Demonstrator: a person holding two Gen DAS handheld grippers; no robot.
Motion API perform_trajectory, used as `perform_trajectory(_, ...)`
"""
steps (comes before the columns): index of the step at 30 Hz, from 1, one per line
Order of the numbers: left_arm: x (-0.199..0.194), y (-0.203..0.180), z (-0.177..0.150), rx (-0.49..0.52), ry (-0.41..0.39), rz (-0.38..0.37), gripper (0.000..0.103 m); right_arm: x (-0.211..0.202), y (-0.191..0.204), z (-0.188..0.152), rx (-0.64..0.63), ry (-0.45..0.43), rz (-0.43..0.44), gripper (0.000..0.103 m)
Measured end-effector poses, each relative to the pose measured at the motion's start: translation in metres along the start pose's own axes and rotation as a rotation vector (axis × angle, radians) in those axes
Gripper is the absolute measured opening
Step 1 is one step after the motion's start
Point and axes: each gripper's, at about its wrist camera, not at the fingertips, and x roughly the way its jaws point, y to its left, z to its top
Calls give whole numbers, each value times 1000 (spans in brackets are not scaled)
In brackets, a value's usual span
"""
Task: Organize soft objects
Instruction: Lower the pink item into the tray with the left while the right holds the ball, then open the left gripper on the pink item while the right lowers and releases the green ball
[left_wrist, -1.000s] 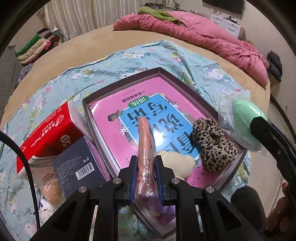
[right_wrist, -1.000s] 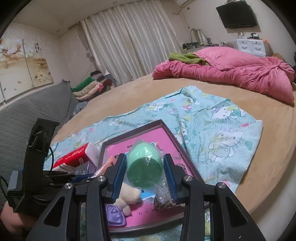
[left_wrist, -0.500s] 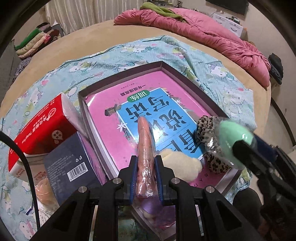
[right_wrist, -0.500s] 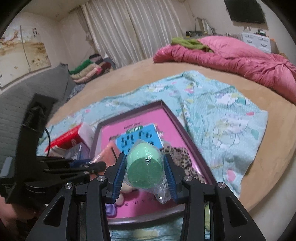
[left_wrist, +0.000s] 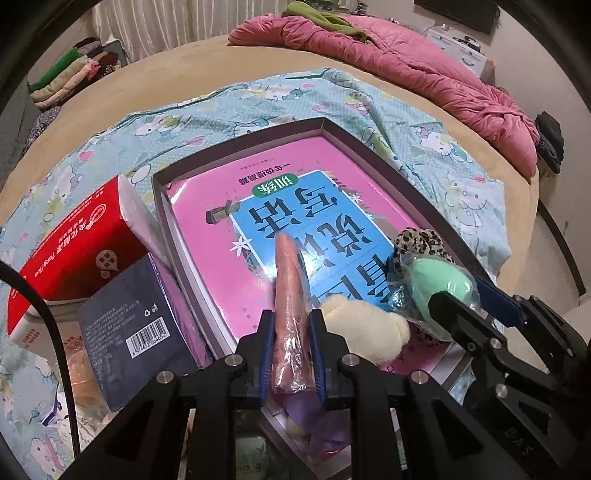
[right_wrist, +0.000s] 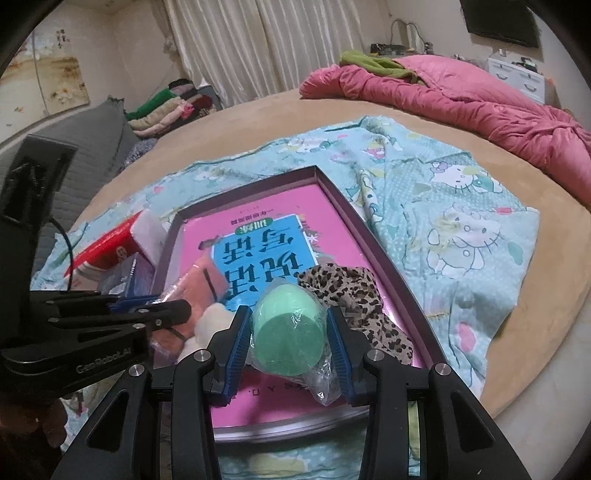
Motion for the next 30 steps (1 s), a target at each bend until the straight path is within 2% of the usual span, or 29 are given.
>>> perform_trajectory(6, 0, 0, -1, 3, 6, -3, 19, 8, -4, -1, 15, 36, -5, 43)
perform_trajectory(23, -4, 3, -2, -21, 5, -18, 20, 8, -4, 1, 27, 30, -4, 49)
perform_trajectory(30, -6, 3, -1, -22, 0, -25, 30, 7, -6, 2, 40, 19, 3, 52)
